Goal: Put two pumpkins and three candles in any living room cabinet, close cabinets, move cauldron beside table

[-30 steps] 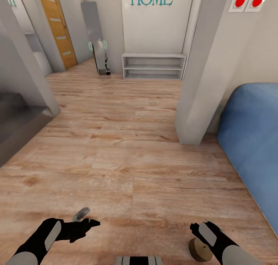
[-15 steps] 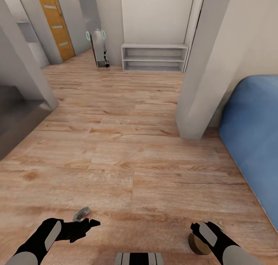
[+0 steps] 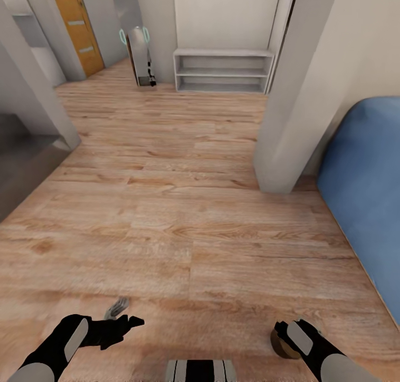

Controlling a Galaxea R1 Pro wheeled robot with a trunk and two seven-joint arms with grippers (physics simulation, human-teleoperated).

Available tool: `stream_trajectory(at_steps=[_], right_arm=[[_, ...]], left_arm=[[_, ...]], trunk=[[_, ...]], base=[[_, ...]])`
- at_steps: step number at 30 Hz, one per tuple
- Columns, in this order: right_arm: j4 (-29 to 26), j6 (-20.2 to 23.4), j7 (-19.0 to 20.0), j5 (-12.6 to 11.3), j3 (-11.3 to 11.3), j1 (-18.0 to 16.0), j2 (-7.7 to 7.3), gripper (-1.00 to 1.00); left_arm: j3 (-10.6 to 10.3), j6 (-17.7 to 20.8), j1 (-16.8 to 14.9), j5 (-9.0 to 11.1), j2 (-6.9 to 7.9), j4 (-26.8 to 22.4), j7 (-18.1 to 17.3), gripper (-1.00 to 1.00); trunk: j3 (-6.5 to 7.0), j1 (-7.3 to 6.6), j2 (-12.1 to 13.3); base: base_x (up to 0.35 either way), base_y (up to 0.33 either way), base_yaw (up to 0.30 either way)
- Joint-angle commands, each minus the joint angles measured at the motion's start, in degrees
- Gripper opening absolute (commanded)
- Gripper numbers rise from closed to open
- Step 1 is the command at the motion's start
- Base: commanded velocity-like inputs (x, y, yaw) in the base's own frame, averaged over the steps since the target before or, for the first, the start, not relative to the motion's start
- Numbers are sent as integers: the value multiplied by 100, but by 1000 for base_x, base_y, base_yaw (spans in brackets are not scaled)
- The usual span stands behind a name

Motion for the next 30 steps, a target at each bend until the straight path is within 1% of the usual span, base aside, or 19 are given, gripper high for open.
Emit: stream_trajectory(at_steps=[1, 3, 19, 22, 23, 30], right_arm=[[0, -4, 0, 2, 3, 0, 2, 100], [0, -5, 0, 6, 6, 0, 4, 100], [0, -1, 2, 9, 15, 0, 0, 100], [0, 0, 4, 9, -1, 0, -2, 100], [0, 4, 4, 9, -5, 0, -3, -100], [0, 23, 8, 9, -9, 0, -2, -100]], left_arm=[[0, 0, 0, 1, 0, 1, 0, 100], [0, 0, 0, 4, 0, 0, 0, 100], [-7, 6, 0, 9, 0, -2, 0, 100], [-7, 8, 0, 8, 0, -2, 0, 100], [-8, 9, 0, 9, 0, -1, 0, 100], [-6, 9, 0, 10, 0, -2, 0, 100]], trunk=[[-23, 2, -2], [-67, 7, -4], [-67, 7, -4], [-67, 7, -4], [-67, 7, -4], [-67, 7, -4]], base=[[0, 0, 0], [0, 0, 0], [0, 0, 0], [104, 0, 0], [87, 0, 0], [22, 0, 0]])
